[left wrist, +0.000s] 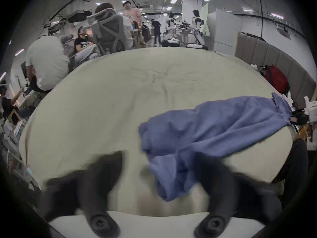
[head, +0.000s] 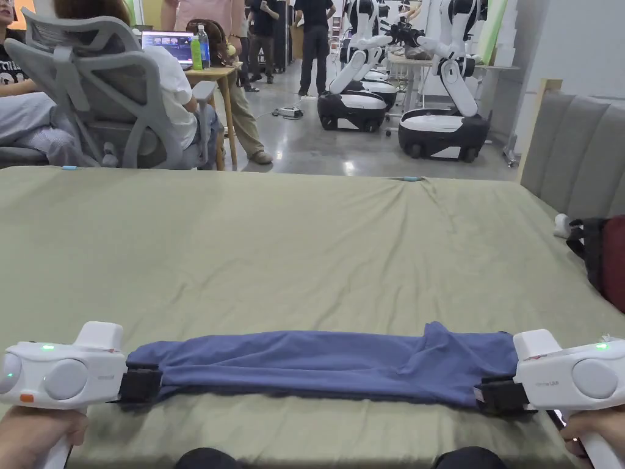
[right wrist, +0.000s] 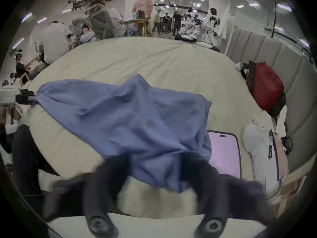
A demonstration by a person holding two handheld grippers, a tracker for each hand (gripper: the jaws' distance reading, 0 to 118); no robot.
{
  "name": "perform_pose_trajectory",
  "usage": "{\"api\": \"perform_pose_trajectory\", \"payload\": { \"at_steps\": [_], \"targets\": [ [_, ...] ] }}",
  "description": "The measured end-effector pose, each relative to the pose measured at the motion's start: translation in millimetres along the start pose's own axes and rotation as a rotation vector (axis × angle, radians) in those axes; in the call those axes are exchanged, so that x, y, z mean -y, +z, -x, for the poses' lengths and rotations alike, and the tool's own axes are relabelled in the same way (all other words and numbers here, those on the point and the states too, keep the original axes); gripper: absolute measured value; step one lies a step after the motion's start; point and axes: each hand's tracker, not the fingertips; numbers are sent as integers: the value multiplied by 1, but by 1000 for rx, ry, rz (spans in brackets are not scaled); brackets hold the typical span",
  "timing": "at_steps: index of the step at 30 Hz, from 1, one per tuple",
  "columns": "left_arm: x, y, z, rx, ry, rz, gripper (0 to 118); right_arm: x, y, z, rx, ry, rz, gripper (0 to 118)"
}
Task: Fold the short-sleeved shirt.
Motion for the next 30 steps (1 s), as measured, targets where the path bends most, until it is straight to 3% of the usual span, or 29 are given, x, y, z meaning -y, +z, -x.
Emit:
{"api": "perform_pose_trajectory", "payload": {
  "at_steps": [1,2,3,6,7,8,9,10,11,14,17,18,19,20,21,22,24,28,30],
  "targets": [
    [0,4,5,14,16,-28,118,-3,6,2,-1,-6,-2,109],
    [-8,12,14,24,8,-96,110,-9,9,5,19,-5,-37,118],
    [-13,16,20,50,50,-110,106,-16,17,9,32,2,-109,113],
    [-20,28,13,37,59,-84,115,-32,31,25,60,-8,-166,113],
    [-21,31,12,34,52,-83,107,-35,35,29,71,-8,-176,105],
    [-21,36,7,34,42,-96,87,-37,38,35,84,-7,-209,85],
    [-20,39,5,43,33,-117,44,-38,40,39,89,-3,-228,35],
    [-19,41,5,51,34,-126,7,-38,40,41,88,-1,-225,0],
    [-18,41,6,65,52,-129,0,-39,40,45,90,-2,-221,0],
    [-17,46,22,145,160,-116,0,-37,46,52,6,16,-193,0],
    [-17,38,35,203,216,-112,0,-37,46,63,18,38,-197,0],
    [-17,33,42,250,253,-101,3,-37,48,62,27,53,-195,0],
    [-17,27,49,311,300,-96,18,-38,48,64,28,62,-192,0],
    [-14,24,54,370,346,-105,47,-39,47,66,27,65,-192,0],
    [-10,18,59,458,394,-91,94,-40,46,68,22,66,-193,0],
    [-7,12,61,522,424,-68,118,-40,53,69,16,64,-192,0],
    [4,-1,64,596,484,-31,108,-42,50,72,5,66,-190,0],
    [4,-56,97,483,529,41,110,-55,34,65,-24,63,-169,0],
    [6,-81,110,557,583,32,110,-57,32,66,-11,59,-162,0]
  ]
}}
